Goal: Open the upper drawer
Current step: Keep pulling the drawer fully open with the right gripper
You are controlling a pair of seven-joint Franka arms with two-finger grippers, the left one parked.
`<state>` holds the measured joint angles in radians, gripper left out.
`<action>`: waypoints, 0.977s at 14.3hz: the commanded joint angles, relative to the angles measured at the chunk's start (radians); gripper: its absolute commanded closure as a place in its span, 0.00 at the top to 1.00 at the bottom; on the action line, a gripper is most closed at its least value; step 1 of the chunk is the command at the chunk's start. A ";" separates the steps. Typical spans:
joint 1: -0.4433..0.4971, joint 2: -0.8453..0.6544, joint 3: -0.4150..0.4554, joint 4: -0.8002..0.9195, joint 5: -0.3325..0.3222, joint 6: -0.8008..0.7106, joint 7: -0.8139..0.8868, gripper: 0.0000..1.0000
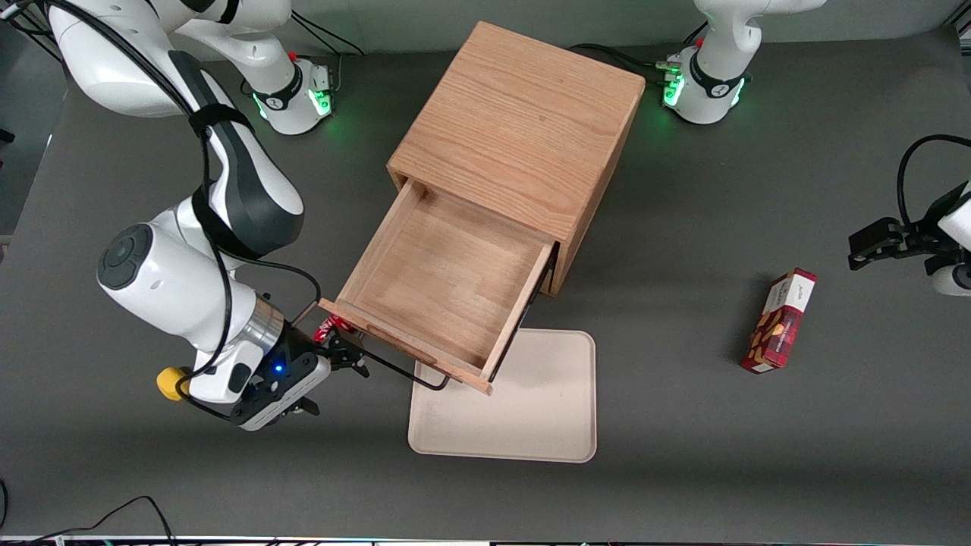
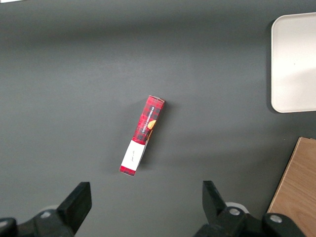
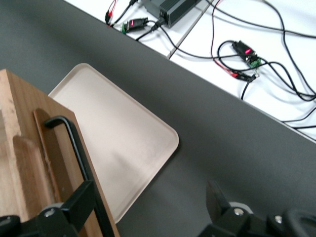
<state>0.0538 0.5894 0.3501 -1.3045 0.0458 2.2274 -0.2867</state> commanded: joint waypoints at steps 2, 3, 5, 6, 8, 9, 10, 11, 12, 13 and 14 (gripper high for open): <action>-0.012 -0.147 -0.086 -0.012 0.109 -0.164 0.130 1.00; -0.015 -0.186 -0.112 -0.015 0.103 -0.251 0.192 1.00; -0.026 -0.261 -0.193 -0.033 0.086 -0.392 0.334 1.00; -0.052 -0.299 -0.209 -0.065 0.048 -0.431 0.369 1.00; -0.081 -0.391 -0.210 -0.180 -0.067 -0.477 0.427 1.00; -0.110 -0.466 -0.209 -0.262 -0.066 -0.486 0.504 1.00; -0.139 -0.533 -0.203 -0.329 -0.069 -0.500 0.535 1.00; -0.149 -0.574 -0.200 -0.357 -0.075 -0.529 0.544 1.00; -0.152 -0.585 -0.200 -0.355 -0.078 -0.560 0.546 1.00; -0.170 -0.588 -0.200 -0.348 -0.080 -0.569 0.544 1.00; -0.186 -0.586 -0.198 -0.342 -0.080 -0.571 0.544 1.00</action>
